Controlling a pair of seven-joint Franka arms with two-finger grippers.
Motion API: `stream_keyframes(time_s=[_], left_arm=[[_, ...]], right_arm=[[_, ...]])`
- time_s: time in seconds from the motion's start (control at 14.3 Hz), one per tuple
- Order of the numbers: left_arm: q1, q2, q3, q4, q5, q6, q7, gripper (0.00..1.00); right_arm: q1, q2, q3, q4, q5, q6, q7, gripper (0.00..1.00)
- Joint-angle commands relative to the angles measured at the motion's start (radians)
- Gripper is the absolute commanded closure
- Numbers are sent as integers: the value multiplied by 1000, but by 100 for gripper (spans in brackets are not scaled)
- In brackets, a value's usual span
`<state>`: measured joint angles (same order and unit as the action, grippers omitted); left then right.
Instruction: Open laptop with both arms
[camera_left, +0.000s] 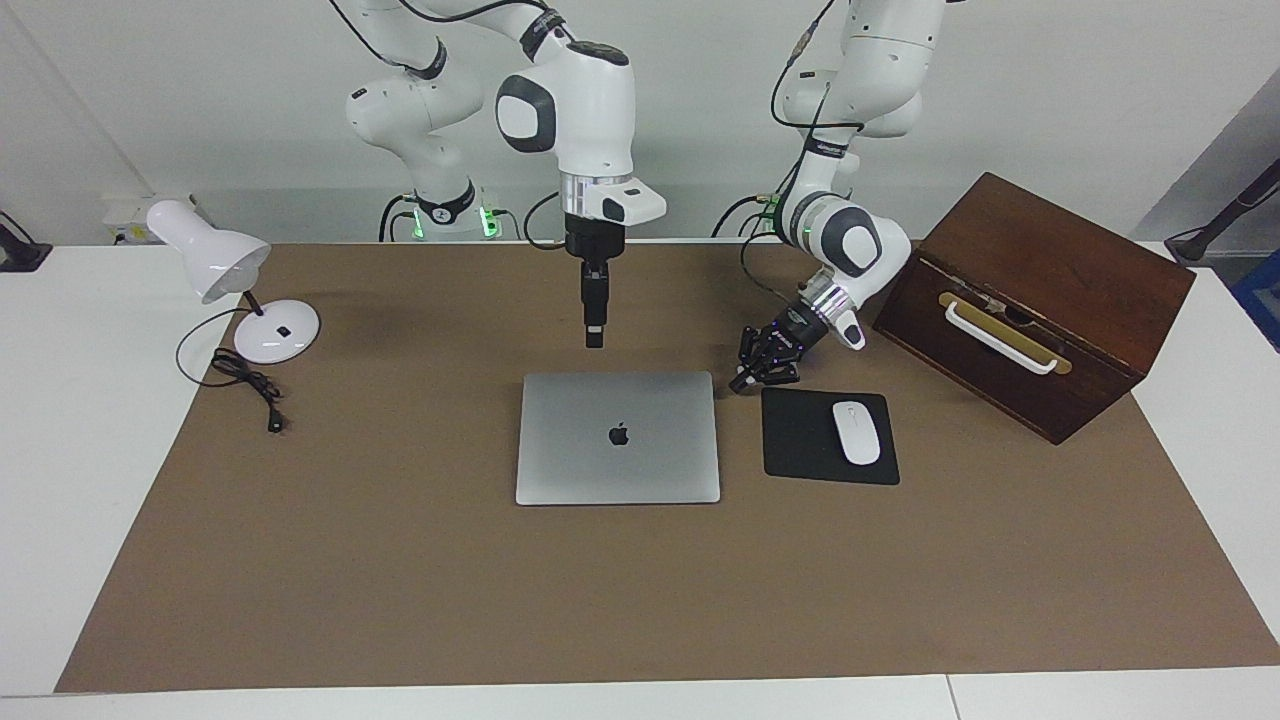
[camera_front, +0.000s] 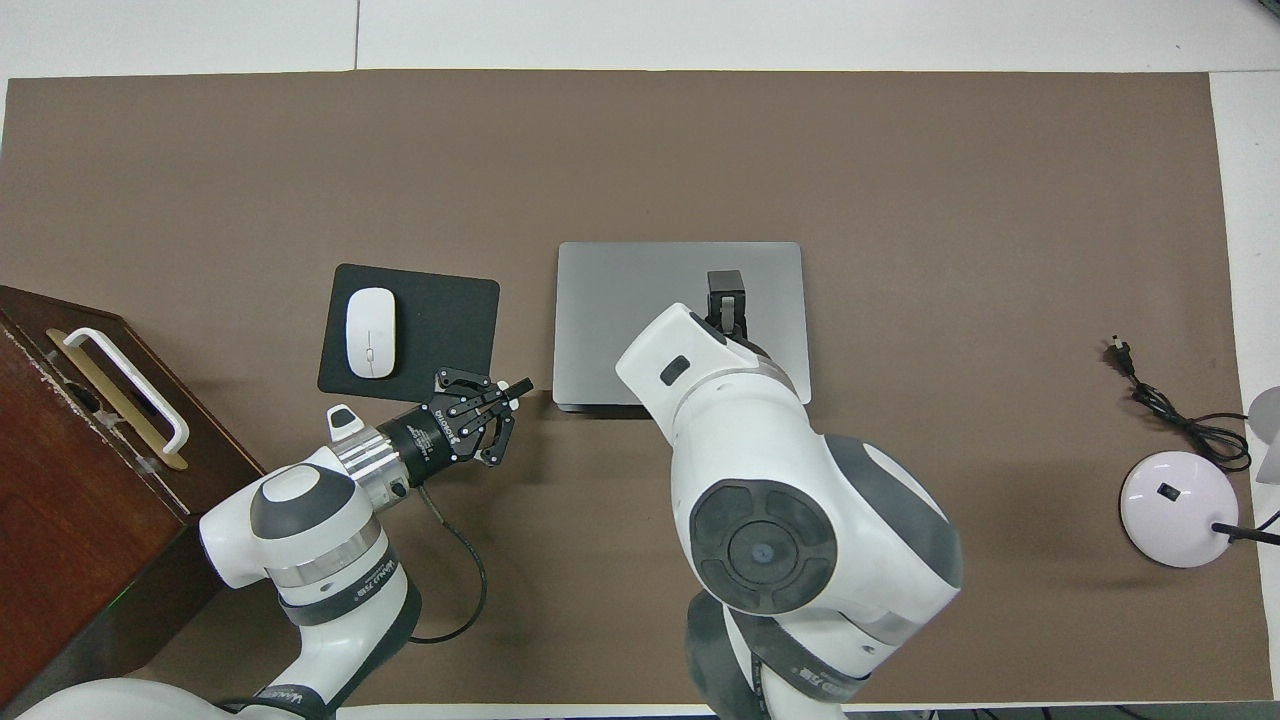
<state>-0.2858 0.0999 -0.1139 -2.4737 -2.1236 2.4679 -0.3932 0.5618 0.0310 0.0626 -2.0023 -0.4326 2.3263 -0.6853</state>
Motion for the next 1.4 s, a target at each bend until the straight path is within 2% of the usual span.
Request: stream_keyframes(time_s=[0.0, 0.7, 1.05, 1.33], left_arm=[[-50, 52, 14, 38, -76, 2, 63, 100], [-84, 92, 14, 73, -163, 11, 93, 100], [-101, 118, 14, 85, -170, 13, 100, 100], [-122, 148, 16, 91, -200, 14, 102, 100]], right_arm=[[13, 52, -6, -3, -60, 47, 107, 0], [42, 191, -6, -7, -120, 162, 185, 0], [78, 271, -6, -7, -260, 188, 328, 0], [76, 276, -6, -7, -275, 189, 334, 0]])
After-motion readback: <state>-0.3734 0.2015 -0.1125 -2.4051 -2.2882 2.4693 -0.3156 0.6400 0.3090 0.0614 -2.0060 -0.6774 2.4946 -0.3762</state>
